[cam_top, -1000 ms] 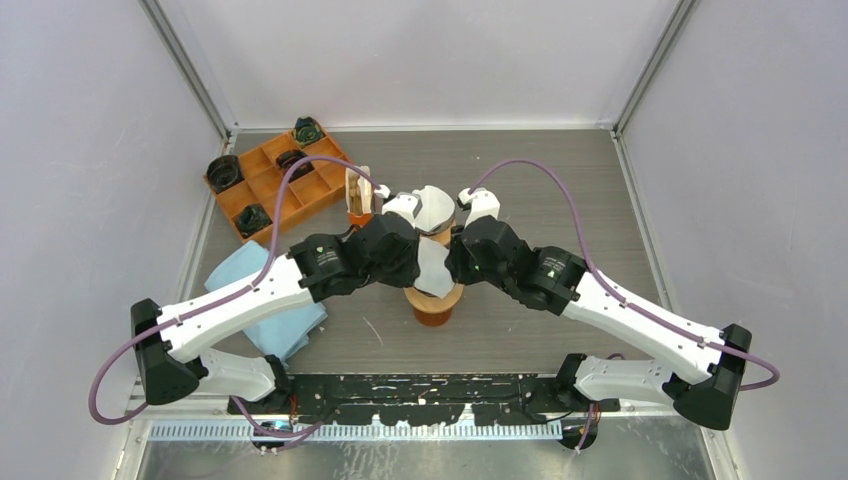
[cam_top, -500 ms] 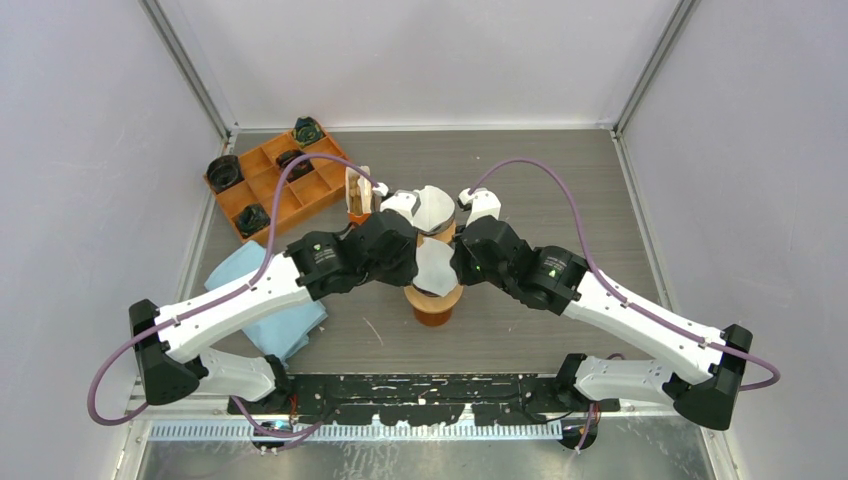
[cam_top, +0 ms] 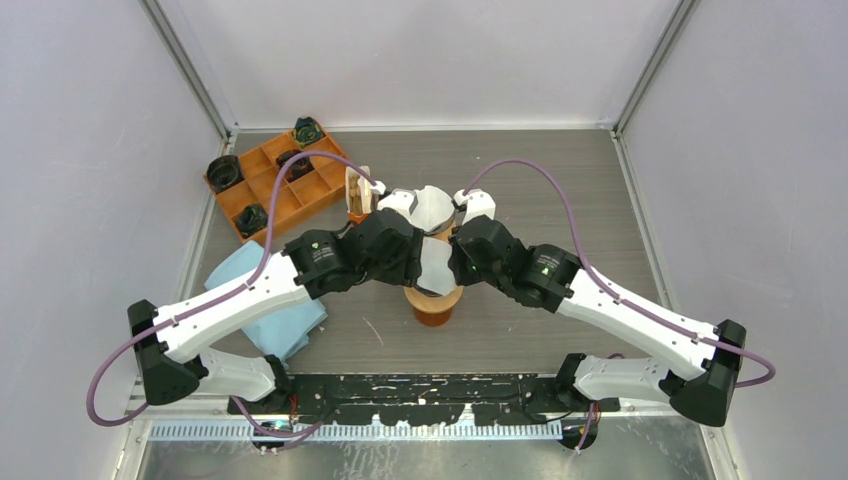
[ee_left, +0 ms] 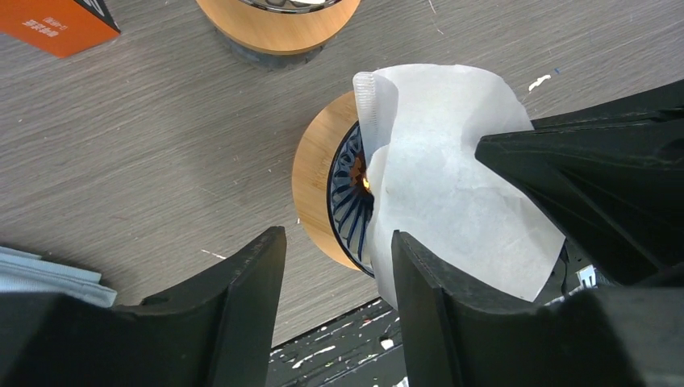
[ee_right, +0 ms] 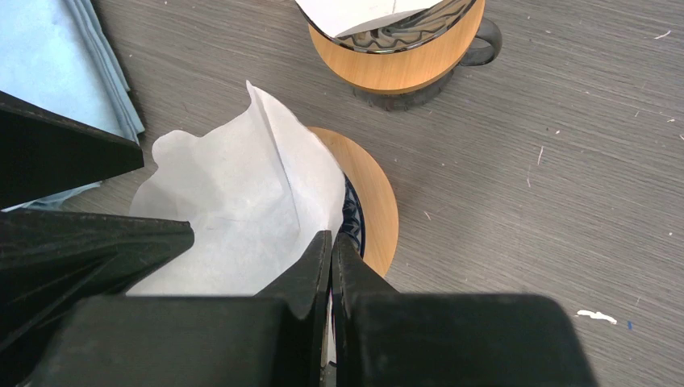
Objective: Place the coffee filter in the dripper
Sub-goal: Place the coffee filter in the coffee dripper, then adjust the coffee filter in the coffee dripper.
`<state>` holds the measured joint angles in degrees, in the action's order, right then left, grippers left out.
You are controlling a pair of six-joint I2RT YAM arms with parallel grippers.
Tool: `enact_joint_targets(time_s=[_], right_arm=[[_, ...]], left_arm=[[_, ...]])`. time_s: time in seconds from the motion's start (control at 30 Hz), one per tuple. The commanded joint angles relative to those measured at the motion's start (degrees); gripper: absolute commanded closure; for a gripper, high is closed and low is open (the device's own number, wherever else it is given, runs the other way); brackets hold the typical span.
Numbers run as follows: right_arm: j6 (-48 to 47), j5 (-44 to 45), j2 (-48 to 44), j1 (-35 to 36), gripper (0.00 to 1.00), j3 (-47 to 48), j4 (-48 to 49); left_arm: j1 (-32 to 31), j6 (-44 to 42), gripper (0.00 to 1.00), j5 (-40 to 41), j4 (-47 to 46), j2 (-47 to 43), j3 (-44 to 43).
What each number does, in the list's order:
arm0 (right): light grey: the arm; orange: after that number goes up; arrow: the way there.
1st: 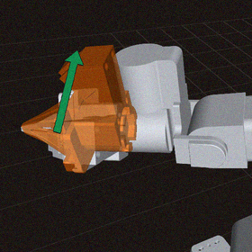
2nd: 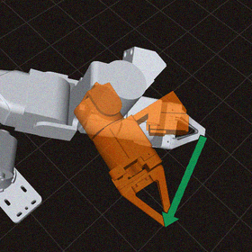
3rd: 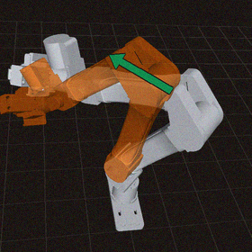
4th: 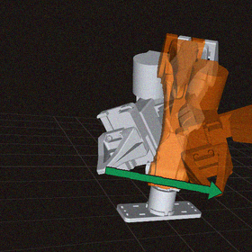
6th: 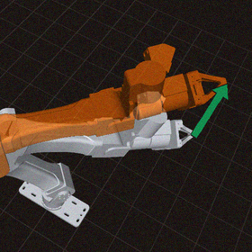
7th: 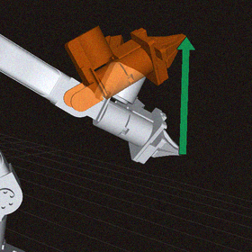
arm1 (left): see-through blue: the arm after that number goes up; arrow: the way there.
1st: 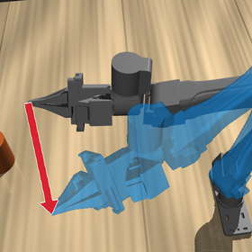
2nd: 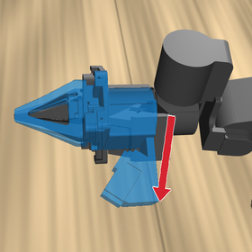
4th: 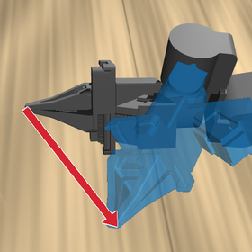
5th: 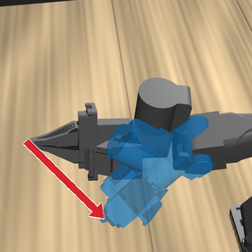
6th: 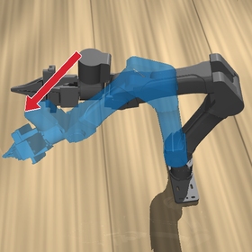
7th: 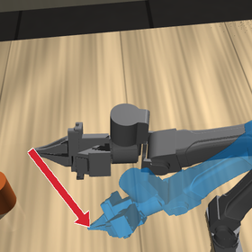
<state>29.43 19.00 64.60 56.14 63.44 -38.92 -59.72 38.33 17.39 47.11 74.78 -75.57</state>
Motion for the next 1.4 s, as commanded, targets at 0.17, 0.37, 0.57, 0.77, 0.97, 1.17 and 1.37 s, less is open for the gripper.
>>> enact_joint_targets(time_s=[0.17,0.37,0.57,0.77,0.97,1.17,1.37], right_arm=[[-0.2,-0.9,1.3,0.2,0.94,0.9,3.4],[-0.6,-0.7,1.1,0.2,0.92,1.1,2.7],[-1.6,-0.3,-0.6,0.2,0.8,2.4,2.1],[-2.9,1.5,-1.1,0.2,0.68,3.5,0.7],[-3.1,2.3,0.1,0.1,0.64,2.6,0.5],[-3.3,2.8,1.3,0.0,0.61,1.6,0.5],[-3.9,2.5,2.6,-0.2,0.6,0.6,0.5]], left_arm=[[0.5,-0.8,0.43,1.0,-0.4,0.7,-1.5],[0.7,-0.7,0.43,0.8,-0.6,1.6,-0.8],[0.8,-0.6,0.44,0.4,-0.8,1.9,-0.6],[0.9,-0.7,0.44,0.3,-0.9,1.9,-0.3],[1.1,-0.6,0.44,0.1,-1.1,2.1,0.1],[1.4,-0.6,0.44,-0.5,-1.4,2.5,0.8],[2.2,-0.4,0.44,-1.5,-2.2,2.6,2.1]])
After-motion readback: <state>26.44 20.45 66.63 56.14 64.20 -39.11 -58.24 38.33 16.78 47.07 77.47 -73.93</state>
